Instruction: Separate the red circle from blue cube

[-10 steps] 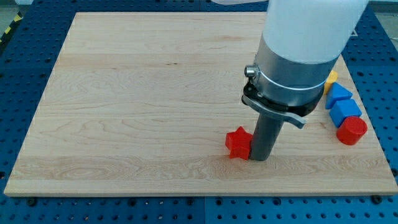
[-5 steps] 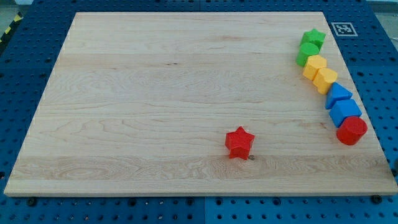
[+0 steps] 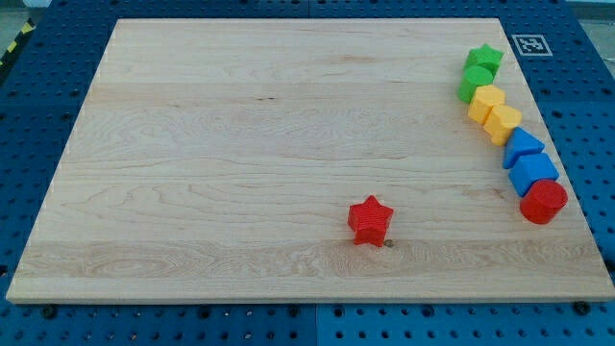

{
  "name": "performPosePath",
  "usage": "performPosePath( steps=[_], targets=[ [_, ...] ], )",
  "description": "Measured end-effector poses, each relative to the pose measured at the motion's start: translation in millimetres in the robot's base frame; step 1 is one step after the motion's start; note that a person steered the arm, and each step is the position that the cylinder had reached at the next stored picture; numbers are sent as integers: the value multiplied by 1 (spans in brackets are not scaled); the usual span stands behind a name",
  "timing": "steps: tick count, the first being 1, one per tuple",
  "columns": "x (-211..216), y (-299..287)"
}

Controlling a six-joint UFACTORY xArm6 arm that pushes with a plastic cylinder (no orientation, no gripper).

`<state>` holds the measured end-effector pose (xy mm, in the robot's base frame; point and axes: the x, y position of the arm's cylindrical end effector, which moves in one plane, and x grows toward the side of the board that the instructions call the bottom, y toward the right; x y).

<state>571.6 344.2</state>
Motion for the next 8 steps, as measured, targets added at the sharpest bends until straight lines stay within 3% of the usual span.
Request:
performPosePath(
  steps=[4, 7, 8],
  targets=[
    [-6, 1],
    [-29, -90],
    [-29, -87]
  ],
)
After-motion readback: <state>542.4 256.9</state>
